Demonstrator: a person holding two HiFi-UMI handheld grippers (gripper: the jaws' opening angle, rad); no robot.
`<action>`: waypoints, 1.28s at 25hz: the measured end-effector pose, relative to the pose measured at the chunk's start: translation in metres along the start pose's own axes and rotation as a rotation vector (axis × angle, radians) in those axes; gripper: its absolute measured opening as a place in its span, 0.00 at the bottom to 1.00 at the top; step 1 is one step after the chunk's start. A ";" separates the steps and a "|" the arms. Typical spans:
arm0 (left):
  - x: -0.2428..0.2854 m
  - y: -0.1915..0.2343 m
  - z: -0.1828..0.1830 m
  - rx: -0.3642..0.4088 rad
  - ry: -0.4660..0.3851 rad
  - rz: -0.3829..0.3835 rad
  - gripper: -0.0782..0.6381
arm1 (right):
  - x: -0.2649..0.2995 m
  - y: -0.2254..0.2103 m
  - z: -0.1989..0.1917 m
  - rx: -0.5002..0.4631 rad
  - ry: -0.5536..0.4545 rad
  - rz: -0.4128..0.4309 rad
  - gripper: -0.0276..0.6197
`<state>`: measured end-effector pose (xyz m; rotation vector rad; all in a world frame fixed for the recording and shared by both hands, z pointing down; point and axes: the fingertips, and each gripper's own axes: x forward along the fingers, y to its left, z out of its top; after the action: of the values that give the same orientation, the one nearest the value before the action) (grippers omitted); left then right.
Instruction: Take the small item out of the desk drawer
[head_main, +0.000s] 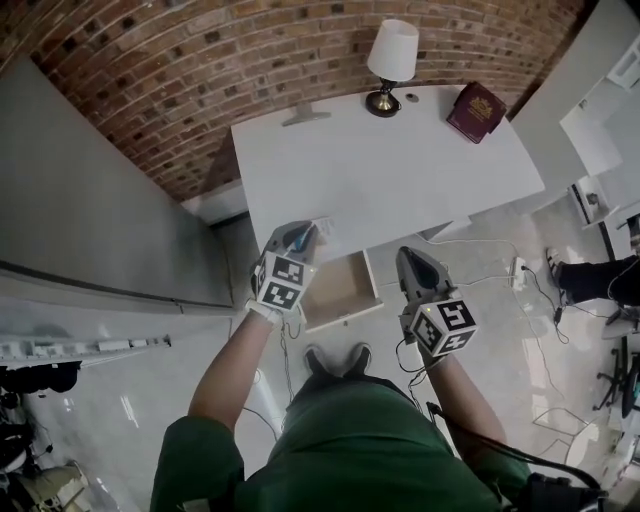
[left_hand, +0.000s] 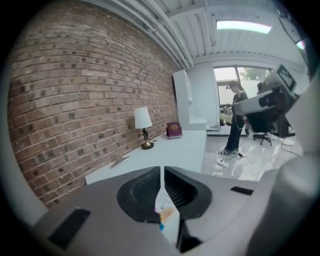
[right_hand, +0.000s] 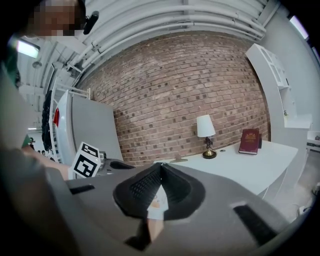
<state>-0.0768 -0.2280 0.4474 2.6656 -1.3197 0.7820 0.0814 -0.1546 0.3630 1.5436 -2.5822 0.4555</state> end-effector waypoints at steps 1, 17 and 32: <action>-0.006 -0.004 0.010 0.003 -0.023 -0.009 0.14 | 0.002 0.002 0.004 -0.010 -0.005 0.006 0.05; -0.130 -0.021 0.169 -0.135 -0.461 0.050 0.14 | -0.010 0.046 0.134 -0.092 -0.240 0.106 0.05; -0.222 -0.054 0.241 -0.035 -0.667 0.057 0.12 | -0.055 0.098 0.190 -0.242 -0.405 0.140 0.05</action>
<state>-0.0481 -0.0991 0.1427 2.9875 -1.4944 -0.1689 0.0355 -0.1226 0.1495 1.5039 -2.9151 -0.1796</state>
